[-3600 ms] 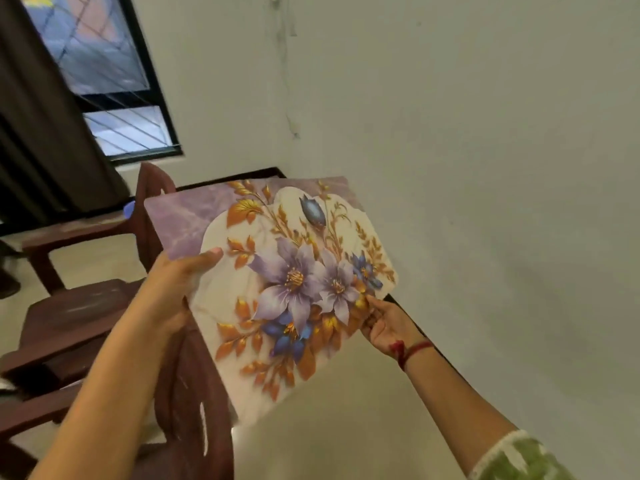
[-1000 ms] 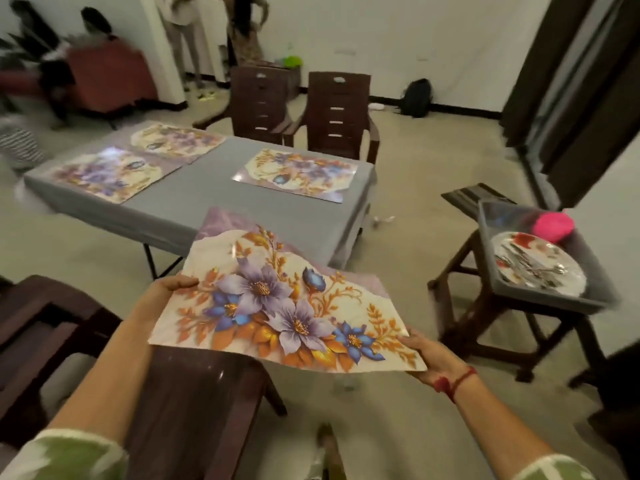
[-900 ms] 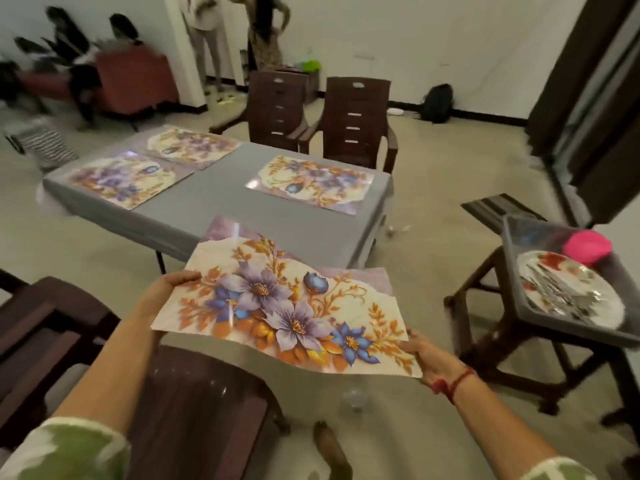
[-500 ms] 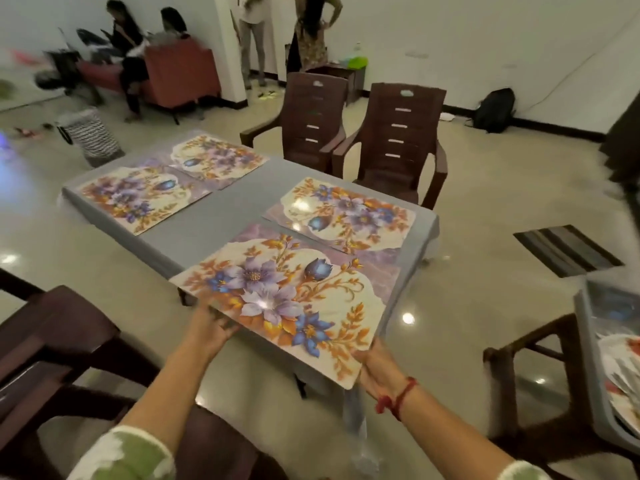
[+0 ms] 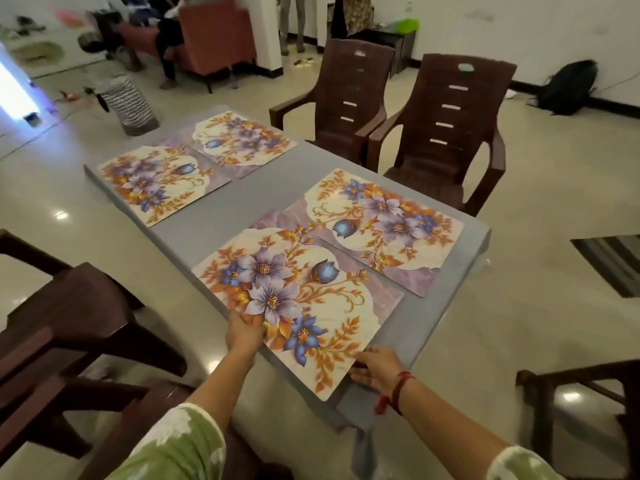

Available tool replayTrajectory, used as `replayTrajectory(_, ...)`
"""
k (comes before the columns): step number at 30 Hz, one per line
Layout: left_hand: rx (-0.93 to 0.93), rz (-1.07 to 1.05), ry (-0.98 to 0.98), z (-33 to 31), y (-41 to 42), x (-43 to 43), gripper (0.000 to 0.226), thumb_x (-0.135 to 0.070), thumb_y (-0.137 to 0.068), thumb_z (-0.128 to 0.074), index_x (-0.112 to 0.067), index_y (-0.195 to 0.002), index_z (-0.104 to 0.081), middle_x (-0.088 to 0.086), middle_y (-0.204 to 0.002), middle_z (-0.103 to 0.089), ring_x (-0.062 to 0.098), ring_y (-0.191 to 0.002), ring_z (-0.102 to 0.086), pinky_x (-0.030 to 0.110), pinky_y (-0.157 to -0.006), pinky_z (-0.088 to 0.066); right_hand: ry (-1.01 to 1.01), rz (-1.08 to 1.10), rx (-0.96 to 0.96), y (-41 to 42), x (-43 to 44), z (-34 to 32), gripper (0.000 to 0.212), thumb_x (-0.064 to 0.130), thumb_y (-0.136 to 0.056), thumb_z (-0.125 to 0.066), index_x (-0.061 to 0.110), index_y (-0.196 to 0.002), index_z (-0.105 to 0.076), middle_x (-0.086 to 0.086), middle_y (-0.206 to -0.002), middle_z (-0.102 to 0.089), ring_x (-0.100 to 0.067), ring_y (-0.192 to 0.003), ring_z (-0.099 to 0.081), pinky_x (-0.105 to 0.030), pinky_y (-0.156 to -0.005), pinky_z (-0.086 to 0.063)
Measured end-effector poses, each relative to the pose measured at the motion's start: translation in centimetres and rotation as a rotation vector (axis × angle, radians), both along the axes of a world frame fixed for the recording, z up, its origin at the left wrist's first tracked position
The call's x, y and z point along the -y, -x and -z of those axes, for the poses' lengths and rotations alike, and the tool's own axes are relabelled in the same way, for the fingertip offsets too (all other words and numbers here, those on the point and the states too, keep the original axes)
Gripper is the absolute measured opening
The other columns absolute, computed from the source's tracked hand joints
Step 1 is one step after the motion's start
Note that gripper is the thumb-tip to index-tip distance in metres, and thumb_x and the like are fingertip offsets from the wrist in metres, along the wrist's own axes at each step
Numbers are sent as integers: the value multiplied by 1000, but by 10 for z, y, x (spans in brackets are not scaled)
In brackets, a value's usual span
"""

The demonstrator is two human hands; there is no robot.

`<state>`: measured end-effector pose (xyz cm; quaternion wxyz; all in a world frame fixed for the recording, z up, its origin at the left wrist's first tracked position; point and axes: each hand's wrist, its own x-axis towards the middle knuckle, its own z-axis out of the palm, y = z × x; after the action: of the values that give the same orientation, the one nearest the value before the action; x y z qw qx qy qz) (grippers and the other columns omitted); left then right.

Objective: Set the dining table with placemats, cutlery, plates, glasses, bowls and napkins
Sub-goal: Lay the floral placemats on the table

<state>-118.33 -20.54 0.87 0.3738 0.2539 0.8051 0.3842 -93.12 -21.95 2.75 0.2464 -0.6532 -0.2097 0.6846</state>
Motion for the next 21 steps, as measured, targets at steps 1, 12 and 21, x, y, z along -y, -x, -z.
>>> replayTrajectory(1, -50, 10, 27, 1, -1, -4, 51, -14, -79, -66, -17, -125, -44, 14, -114, -63, 37, -100, -61, 48, -86, -53, 0, -7, 14, 0, -4, 1, 7, 3, -91, -58, 0, -97, -62, -16, -91, -67, -24, -67, -64, -25, -50, -54)
replayTrajectory(12, -205, 77, 194, -12, 2, -42, 68, -12, -78, -67, -9, -138, -35, 25, -127, -49, 44, -110, -54, 44, -95, -47, -12, 7, 45, 12, -43, 0, 7, -3, -91, -55, -1, -86, -59, -18, -94, -67, -25, -72, -67, -24, -50, -56)
replayTrajectory(21, -219, 127, 219, -18, -1, -24, 74, -7, -80, -67, -15, -144, -29, 22, -134, -30, 43, -105, -52, 43, -94, -48, -41, -51, -11, 12, -26, -1, 4, -2, -91, -56, 0, -89, -58, -14, -85, -67, -22, -70, -68, -22, -51, -56)
